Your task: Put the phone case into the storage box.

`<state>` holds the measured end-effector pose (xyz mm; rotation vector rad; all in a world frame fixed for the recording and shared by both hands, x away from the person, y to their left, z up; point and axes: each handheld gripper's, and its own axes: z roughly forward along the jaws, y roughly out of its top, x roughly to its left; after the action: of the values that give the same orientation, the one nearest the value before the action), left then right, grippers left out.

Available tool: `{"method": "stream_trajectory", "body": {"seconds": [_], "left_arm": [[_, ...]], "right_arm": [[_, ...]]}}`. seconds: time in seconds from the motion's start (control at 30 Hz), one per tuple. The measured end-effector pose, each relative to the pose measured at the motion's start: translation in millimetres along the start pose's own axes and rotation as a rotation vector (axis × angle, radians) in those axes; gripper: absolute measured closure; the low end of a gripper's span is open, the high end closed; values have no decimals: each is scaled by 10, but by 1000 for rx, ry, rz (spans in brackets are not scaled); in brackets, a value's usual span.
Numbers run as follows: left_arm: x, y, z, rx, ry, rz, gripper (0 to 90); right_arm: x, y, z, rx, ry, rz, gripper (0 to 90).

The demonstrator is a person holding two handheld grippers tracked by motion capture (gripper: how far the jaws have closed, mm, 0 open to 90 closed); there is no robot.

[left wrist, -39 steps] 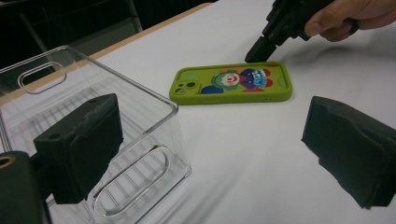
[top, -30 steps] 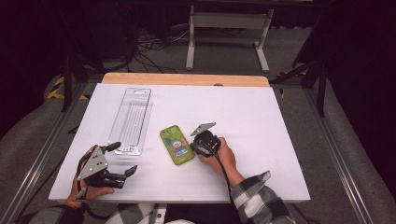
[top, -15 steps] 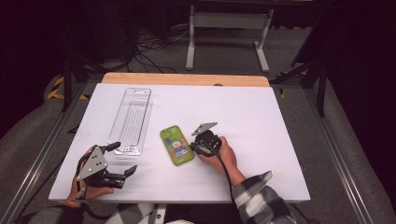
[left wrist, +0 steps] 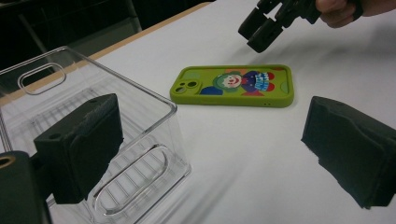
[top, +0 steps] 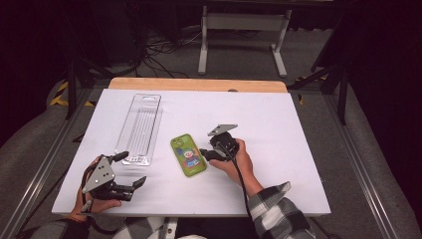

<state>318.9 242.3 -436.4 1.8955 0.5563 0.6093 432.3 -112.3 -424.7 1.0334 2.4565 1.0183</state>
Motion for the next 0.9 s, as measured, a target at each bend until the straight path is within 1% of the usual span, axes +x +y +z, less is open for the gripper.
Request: {"method": "stream_trajectory", "body": {"seconds": [0.03,0.07,0.1,0.13,0.17,0.2,0.23,0.27,0.3,0.33,0.37,0.43,0.47,0.5,0.53,0.57,0.63,0.73,0.83,0.9], "left_arm": [[-1,-2,2,1,-3,-3,56],[-4,-2,5,1,-2,-6,56],[-4,-2,5,1,-2,-6,56],[-7,-1,10,3,-1,-2,56],[-10,0,12,4,-3,0,56],[-15,0,14,5,-6,-3,56],[-21,-3,20,2,-6,-4,56],[-22,-4,20,4,-7,-4,57],[-20,-4,18,2,-7,-5,56],[-15,-4,13,6,-11,-6,57],[-14,-6,12,5,-11,-8,57],[-14,-9,12,4,-12,-7,57],[-18,-10,14,5,-14,-6,58],[-23,-10,16,4,-17,-7,58],[-23,-10,16,4,-17,-7,58],[-25,-9,16,4,-15,-2,58],[-25,-6,10,9,-16,3,58],[-20,-13,11,1,-14,-8,59],[-14,-13,15,8,-22,-4,59],[-20,-13,20,10,-23,-1,59]], "right_arm": [[1,38,6,21,6,15,224],[19,91,18,38,5,36,186],[19,91,18,38,5,36,186],[43,127,18,35,8,45,182],[102,192,30,36,22,46,163],[133,232,54,52,21,41,145],[169,277,87,66,23,47,126],[211,337,136,94,21,51,111],[242,386,177,120,23,49,112],[273,434,214,140,15,50,112],[301,481,249,151,11,46,112],[334,566,325,177,24,49,111],[338,604,363,188,21,49,111],[342,646,412,203,8,51,111],[342,646,412,203,8,51,111],[340,675,453,222,8,47,110],[321,726,552,253,-9,64,110],[285,763,656,278,-6,83,110],[278,778,741,301,-3,97,113],[293,787,793,312,-6,96,112]]}}
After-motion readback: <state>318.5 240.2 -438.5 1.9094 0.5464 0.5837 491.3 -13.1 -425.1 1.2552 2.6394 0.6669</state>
